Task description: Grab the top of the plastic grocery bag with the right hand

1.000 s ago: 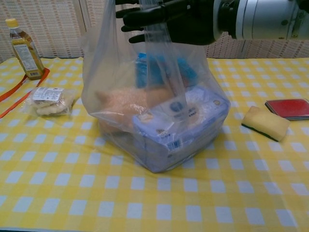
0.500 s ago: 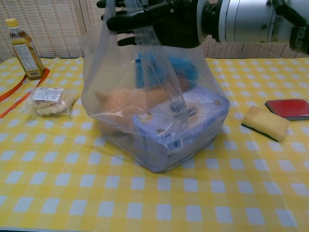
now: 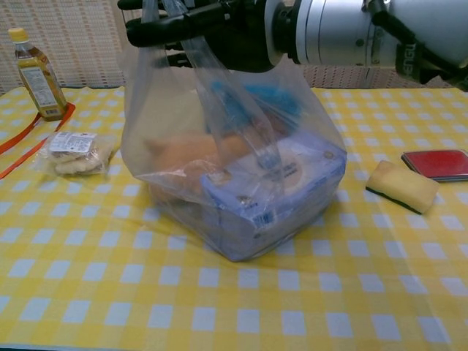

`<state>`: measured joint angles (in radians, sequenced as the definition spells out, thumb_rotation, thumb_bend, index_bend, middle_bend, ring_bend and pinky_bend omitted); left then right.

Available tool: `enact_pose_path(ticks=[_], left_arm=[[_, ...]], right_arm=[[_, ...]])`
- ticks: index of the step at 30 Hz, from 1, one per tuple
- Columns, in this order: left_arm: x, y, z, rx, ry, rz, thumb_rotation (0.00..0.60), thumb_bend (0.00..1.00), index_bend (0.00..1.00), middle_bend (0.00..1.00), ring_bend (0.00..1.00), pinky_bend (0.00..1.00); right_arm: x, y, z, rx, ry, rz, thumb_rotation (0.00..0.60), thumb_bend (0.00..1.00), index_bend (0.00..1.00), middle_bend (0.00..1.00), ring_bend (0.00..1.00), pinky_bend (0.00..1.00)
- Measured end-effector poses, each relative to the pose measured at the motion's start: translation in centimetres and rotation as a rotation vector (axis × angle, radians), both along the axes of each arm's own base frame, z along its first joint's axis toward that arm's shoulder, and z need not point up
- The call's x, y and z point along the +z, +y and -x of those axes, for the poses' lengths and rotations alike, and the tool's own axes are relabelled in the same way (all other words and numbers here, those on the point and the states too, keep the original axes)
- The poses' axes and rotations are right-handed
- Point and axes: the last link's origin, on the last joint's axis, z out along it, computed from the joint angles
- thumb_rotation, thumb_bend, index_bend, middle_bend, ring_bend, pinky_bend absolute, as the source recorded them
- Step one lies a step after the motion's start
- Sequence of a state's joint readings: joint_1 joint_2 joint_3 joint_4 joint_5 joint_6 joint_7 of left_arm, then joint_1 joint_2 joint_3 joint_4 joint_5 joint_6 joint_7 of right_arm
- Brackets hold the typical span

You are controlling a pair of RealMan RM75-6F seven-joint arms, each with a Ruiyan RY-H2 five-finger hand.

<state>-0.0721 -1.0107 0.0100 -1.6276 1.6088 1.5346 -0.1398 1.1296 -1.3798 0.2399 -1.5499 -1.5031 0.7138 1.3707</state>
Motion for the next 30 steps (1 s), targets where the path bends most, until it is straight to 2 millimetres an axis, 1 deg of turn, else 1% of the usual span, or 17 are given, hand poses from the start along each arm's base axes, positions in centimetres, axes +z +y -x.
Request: enact_pose_path(ticks=[9,13,21,27,30], left_arm=[[0.0,-0.1,0.0,0.0,-0.001,0.002,0.6,0.35,0.0,0.03,0.02,0.0],[0.1,-0.3,0.1,0.005,0.001,-0.002,0.6,0.35,0.0,0.03,0.02,0.0],[0.6,-0.6,0.2,0.008,-0.006,-0.018,0.6,0.35,0.0,0.03,0.02,0.0],[0.7,-0.7,0.2,0.001,-0.009,-0.02,0.6,0.35,0.0,0.03,0.02,0.0],[0.8,-0.8,0.3,0.002,-0.01,-0.025,0.6,0.35,0.0,0.03,0.02,0.0]], right_arm=[[-0.7,-0.7,-1.9,0.024,-0.018,0.017,0.6,0.24,0.1,0.0,0.0,0.0],[-1.4,-1.4,-2.9,0.03,-0.029,0.025,0.6,0.24,0.1,0.0,0.0,0.0],[-3.1,-2.6,-4.1,0.029,-0.06,0.031,0.6,0.24,0.1,0.0,0.0,0.0],[-4.2,-3.1,-5.4,0.038,-0.074,0.026,0.6,0.24,0.1,0.0,0.02,0.0],[-4.7,-3.0,-6.0,0.054,-0.084,0.026,0.6,0.24,0.11,0.0,0.05,0.0]])
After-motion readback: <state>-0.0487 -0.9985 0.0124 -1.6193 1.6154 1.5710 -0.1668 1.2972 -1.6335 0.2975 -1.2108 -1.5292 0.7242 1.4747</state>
